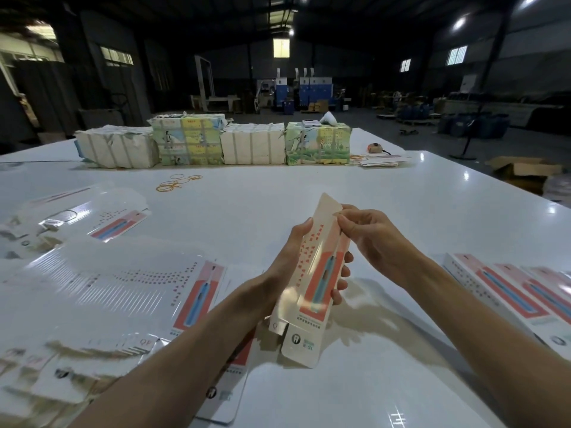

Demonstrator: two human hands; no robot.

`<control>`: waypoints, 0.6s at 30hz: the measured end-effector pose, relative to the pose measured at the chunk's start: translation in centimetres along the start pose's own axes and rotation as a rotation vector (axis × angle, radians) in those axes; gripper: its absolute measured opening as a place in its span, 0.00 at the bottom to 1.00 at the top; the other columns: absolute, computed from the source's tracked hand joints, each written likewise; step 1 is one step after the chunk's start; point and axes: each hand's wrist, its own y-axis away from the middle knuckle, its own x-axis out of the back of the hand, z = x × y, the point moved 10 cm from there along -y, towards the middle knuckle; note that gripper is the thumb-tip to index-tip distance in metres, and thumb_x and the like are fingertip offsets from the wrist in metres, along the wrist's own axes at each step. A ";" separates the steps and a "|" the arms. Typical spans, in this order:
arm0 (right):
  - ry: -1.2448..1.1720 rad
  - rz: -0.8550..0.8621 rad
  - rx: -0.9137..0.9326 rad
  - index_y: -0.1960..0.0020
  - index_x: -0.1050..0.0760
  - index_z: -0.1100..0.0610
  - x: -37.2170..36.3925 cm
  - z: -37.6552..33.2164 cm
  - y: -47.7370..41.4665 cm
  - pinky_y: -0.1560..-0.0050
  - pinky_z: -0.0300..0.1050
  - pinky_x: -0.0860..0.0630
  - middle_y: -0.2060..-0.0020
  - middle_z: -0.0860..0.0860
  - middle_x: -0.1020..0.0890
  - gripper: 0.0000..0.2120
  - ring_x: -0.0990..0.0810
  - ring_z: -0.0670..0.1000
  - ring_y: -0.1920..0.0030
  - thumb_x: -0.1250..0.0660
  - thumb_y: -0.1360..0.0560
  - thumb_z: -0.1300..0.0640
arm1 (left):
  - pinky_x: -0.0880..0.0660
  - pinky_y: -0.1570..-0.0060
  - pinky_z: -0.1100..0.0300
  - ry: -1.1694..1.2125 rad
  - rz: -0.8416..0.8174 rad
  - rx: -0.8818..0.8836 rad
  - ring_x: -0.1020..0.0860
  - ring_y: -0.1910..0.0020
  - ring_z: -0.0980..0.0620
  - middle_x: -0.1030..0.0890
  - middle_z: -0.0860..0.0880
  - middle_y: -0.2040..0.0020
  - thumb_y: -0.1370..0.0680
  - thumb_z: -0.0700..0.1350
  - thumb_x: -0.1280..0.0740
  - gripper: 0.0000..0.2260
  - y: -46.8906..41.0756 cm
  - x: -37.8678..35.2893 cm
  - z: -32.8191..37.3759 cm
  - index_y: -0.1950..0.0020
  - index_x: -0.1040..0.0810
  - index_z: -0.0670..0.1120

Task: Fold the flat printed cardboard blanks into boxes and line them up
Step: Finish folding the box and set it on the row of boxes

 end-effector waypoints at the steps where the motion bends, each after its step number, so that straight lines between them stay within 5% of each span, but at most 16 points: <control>1: 0.062 0.016 0.019 0.49 0.18 0.71 0.1 -0.3 0.0 0.37 0.54 0.23 0.42 0.58 0.19 0.19 0.18 0.59 0.45 0.28 0.22 0.52 | 0.16 0.60 0.52 0.005 -0.003 -0.005 0.16 0.60 0.46 0.16 0.45 0.52 0.18 0.68 0.50 0.31 0.0 0.1 -0.1 0.37 0.25 0.42; 6: 0.300 0.025 0.079 0.54 0.13 0.58 -0.9 -1.4 0.4 0.51 0.44 0.18 0.40 0.49 0.20 0.13 0.15 0.55 0.49 0.30 0.19 0.50 | 0.16 0.59 0.51 0.031 -0.013 -0.025 0.16 0.60 0.46 0.17 0.44 0.52 0.18 0.67 0.50 0.30 0.2 0.2 -0.2 0.38 0.25 0.42; 13: 0.147 0.008 0.094 0.50 0.18 0.70 -0.8 -1.0 0.5 0.58 0.52 0.23 0.39 0.55 0.23 0.20 0.20 0.63 0.52 0.31 0.20 0.51 | 0.16 0.61 0.52 -0.055 0.003 -0.067 0.16 0.60 0.44 0.17 0.43 0.52 0.21 0.67 0.49 0.32 0.0 0.4 0.4 0.37 0.27 0.41; 18: 0.028 -0.039 0.047 0.49 0.19 0.73 -1.4 -0.4 0.6 0.55 0.45 0.21 0.41 0.56 0.24 0.21 0.19 0.58 0.52 0.31 0.18 0.52 | 0.16 0.61 0.52 -0.041 0.007 -0.022 0.16 0.63 0.46 0.17 0.44 0.56 0.22 0.68 0.47 0.31 -0.3 0.5 -0.3 0.42 0.25 0.42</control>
